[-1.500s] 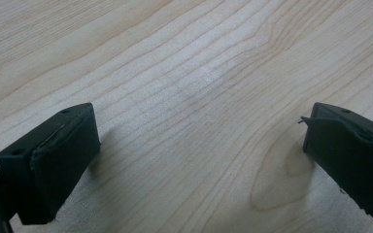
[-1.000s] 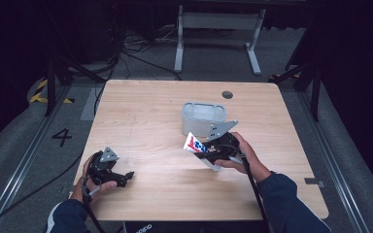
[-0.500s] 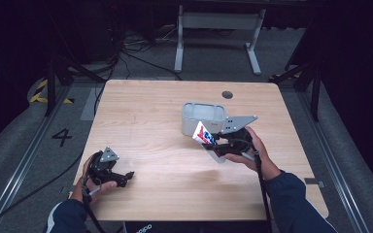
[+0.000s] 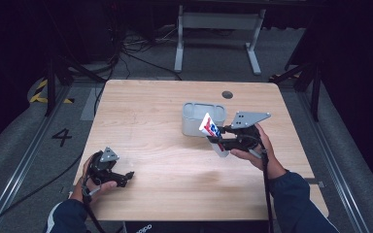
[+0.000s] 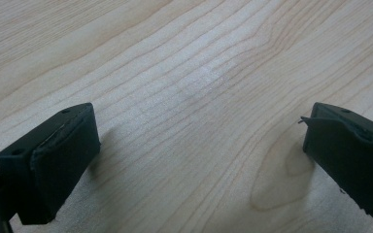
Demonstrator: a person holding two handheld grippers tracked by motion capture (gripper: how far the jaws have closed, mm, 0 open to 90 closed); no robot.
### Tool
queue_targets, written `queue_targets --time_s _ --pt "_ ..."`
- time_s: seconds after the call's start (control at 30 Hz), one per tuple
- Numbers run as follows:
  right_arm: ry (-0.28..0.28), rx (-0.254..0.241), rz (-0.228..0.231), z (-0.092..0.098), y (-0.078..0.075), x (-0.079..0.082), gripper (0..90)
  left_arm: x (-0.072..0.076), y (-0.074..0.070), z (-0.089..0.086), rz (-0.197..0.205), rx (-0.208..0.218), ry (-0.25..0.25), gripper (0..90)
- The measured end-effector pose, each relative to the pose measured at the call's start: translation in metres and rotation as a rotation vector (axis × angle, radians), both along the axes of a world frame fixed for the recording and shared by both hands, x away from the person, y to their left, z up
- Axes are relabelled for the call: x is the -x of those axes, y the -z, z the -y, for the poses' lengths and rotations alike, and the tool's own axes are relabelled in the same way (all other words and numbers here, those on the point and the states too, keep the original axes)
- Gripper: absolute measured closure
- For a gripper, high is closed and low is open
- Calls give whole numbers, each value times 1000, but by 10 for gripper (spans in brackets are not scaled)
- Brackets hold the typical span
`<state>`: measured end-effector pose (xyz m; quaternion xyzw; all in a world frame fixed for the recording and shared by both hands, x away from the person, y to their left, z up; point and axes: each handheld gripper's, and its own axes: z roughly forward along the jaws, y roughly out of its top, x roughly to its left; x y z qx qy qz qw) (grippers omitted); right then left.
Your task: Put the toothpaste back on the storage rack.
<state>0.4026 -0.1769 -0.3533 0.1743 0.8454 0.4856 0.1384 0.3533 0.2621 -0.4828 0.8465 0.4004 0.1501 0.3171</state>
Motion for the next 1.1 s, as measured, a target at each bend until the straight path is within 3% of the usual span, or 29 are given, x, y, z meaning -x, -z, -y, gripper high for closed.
queue_targets --time_s 0.3,0.6,1.1 --pt "15 -39 29 4 -9 2 636 0 0 0 0 0 0 2" --pt "20 -72 57 -4 -19 -1 636 0 0 0 0 0 0 2" --pt "62 -125 79 -9 -34 -21 634 0 0 0 0 0 0 2"
